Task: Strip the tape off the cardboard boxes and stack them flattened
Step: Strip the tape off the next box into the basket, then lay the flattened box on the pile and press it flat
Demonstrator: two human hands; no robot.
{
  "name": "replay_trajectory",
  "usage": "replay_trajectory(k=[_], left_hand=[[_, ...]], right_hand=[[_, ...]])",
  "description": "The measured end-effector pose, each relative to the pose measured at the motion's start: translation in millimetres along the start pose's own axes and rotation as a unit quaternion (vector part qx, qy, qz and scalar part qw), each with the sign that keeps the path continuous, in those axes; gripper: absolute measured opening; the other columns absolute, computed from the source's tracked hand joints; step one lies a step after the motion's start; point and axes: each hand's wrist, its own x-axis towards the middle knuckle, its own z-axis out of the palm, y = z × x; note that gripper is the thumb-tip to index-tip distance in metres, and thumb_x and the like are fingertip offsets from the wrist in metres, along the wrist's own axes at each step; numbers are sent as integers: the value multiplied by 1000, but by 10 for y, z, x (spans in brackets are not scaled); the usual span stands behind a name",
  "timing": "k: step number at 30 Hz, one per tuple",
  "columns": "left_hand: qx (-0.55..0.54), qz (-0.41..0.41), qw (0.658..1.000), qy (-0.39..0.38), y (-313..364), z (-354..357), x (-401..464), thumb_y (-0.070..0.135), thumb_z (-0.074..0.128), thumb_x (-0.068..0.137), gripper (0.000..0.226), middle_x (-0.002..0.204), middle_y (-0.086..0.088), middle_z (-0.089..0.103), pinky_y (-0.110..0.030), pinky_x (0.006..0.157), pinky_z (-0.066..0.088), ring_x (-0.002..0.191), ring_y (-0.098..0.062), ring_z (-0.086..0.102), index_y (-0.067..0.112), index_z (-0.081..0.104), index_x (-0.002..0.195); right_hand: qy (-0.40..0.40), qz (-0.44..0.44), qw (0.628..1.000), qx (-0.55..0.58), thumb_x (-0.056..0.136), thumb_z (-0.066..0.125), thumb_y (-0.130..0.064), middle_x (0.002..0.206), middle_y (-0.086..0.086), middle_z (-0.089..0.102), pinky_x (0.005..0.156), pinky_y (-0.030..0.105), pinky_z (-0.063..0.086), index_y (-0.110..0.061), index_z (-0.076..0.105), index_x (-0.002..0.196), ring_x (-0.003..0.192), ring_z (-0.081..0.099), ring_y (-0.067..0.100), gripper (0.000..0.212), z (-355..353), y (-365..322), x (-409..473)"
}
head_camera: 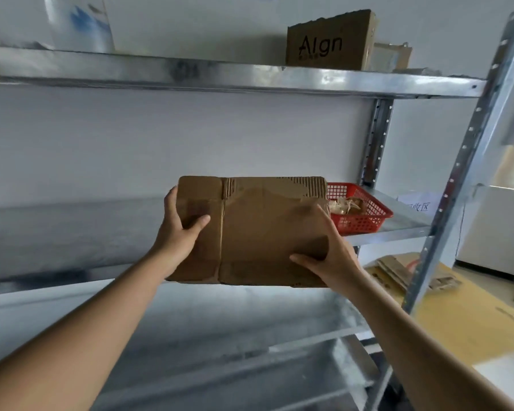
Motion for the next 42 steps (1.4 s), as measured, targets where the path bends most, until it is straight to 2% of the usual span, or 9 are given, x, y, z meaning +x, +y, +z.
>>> replay_trajectory(k=[5,8,12,15,19,24,28,32,42], left_hand=[[42,-13,997,-64,68,269,-418,49,72,93,92,161,11,36,-30,107,35,140,-14,42,48,10,160],[82,-27,992,-97,134,496,-681,55,68,94,93,168,2,30,-43,114,37,149,-27,36,43,6,163],[102,-37,981,-161,220,833,-1048,54,66,95,93,169,0,26,-48,116,37,152,-28,32,39,7,164],[128,-38,972,-196,275,1158,-1339,55,64,96,87,166,-5,30,-47,115,39,149,-30,36,40,11,164],[149,-37,959,-239,397,1695,-1779,54,63,97,75,147,-13,37,-42,106,45,133,-34,52,35,28,162],[180,-19,933,-311,559,2481,-2397,49,58,101,69,146,-14,32,-40,113,39,136,-32,47,27,32,161],[208,-5,911,-357,717,3192,-2895,49,55,102,69,151,-12,26,-43,115,37,139,-32,43,26,30,162],[261,56,884,-383,890,3834,-3324,50,53,102,65,158,-8,26,-52,110,45,139,-35,44,27,34,160],[323,205,817,-432,1238,5338,-3598,48,49,104,58,163,-6,33,-50,116,38,145,-31,41,27,42,157]], right_hand=[[49,96,994,-5,63,75,-83,123,-15,58,86,39,56,-64,18,149,107,61,18,105,-197,-7,-612],[93,120,987,-48,65,63,-92,115,-15,60,78,31,49,-65,22,146,96,61,17,95,-392,16,-998],[118,166,974,-103,75,52,-93,125,-10,67,78,36,52,-64,26,146,100,67,24,81,-698,229,-1496],[141,196,965,-99,76,55,-91,124,-10,67,73,28,46,-62,29,148,88,61,9,82,-921,410,-1831],[167,234,954,-85,77,62,-84,139,-4,61,89,37,50,-59,34,149,112,60,20,81,-1312,714,-2344],[193,267,941,-73,82,73,-66,134,-5,65,86,23,44,-51,42,148,105,54,9,74,-1906,1111,-3008],[204,293,931,-82,83,77,-58,134,-6,65,90,23,42,-43,46,150,109,52,5,76,-2432,1522,-3519],[194,313,925,-92,80,77,-62,133,-9,66,84,16,38,-41,47,151,108,53,1,79,-2949,1976,-3877],[177,374,906,-90,79,76,-66,146,-6,58,100,30,43,-44,44,152,129,55,18,82,-3752,3115,-4075]])
